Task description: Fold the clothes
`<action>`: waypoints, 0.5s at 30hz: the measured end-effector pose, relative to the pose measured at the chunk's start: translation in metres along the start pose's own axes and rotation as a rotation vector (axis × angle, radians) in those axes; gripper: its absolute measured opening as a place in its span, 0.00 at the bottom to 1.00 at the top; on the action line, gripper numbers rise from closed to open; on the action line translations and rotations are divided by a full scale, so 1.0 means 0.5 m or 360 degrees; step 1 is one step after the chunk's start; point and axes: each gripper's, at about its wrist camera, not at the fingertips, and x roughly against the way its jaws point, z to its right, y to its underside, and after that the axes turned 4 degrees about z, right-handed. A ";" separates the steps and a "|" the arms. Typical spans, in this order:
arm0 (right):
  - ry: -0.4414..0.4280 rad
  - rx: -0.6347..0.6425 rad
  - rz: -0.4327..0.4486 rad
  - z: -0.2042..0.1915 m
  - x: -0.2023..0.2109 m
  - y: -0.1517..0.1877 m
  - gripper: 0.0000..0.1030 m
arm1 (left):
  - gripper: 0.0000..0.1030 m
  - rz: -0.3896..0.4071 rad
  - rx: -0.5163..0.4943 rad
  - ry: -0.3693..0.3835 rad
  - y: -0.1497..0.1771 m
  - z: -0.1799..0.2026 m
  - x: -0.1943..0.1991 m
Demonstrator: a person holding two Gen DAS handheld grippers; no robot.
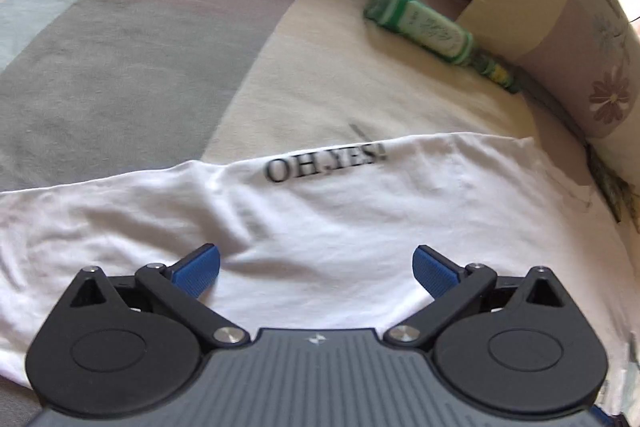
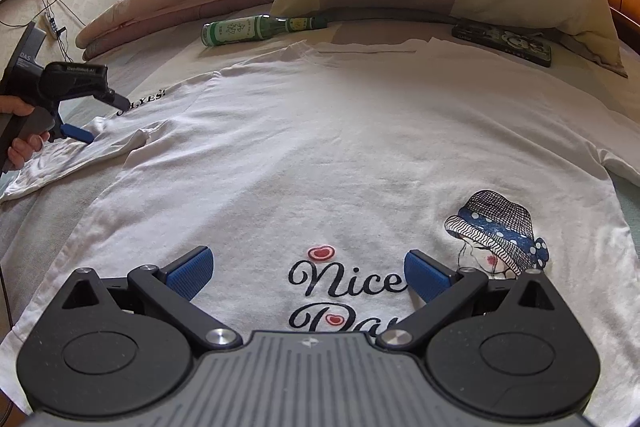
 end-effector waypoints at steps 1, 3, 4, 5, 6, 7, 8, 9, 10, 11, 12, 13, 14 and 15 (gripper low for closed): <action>0.0001 0.0000 0.0003 0.000 0.000 0.000 1.00 | 0.99 0.0031 0.0017 -0.0054 -0.004 -0.015 0.004; 0.0003 0.0001 0.0010 -0.001 0.000 -0.001 1.00 | 0.99 0.0092 0.0050 -0.0161 -0.013 -0.044 0.013; 0.0003 -0.0002 0.0015 -0.001 0.000 -0.002 1.00 | 0.99 0.0104 0.0048 -0.0272 -0.021 -0.057 0.018; 0.0002 -0.0005 0.0021 -0.001 0.001 -0.002 1.00 | 0.98 0.0114 0.0054 -0.0329 -0.024 -0.070 0.027; -0.0003 -0.0008 0.0028 -0.001 0.001 -0.003 1.00 | 0.98 0.0125 0.0062 -0.0376 -0.027 -0.083 0.036; -0.0007 -0.0006 0.0034 -0.002 0.002 -0.003 1.00 | 0.98 0.0140 0.0091 -0.0338 -0.025 -0.098 0.052; -0.0011 -0.0004 0.0039 -0.004 0.002 -0.003 1.00 | 0.99 0.0145 0.0107 -0.0260 -0.020 -0.107 0.062; -0.0007 0.0002 0.0049 -0.006 0.002 -0.002 1.00 | 0.99 0.0147 0.0122 -0.0179 -0.015 -0.114 0.072; 0.0001 0.0012 0.0061 -0.009 0.004 -0.001 1.00 | 0.99 0.0126 0.0107 -0.0163 -0.008 -0.116 0.071; 0.0009 0.0023 0.0070 -0.011 0.005 0.000 1.00 | 0.99 0.0100 0.0089 -0.0157 -0.001 -0.117 0.069; 0.0013 0.0018 0.0077 -0.013 0.009 0.001 1.00 | 0.99 0.0075 0.0070 -0.0150 0.006 -0.118 0.067; 0.0016 0.0010 0.0083 -0.015 0.013 0.002 1.00 | 0.99 0.0061 0.0036 -0.0211 0.013 -0.120 0.062; 0.0020 0.0002 0.0089 -0.017 0.017 0.003 1.00 | 0.99 0.0057 -0.0007 -0.0338 0.020 -0.125 0.057; 0.0026 -0.0011 0.0098 -0.019 0.024 0.004 1.00 | 0.99 0.0053 -0.0052 -0.0473 0.027 -0.130 0.051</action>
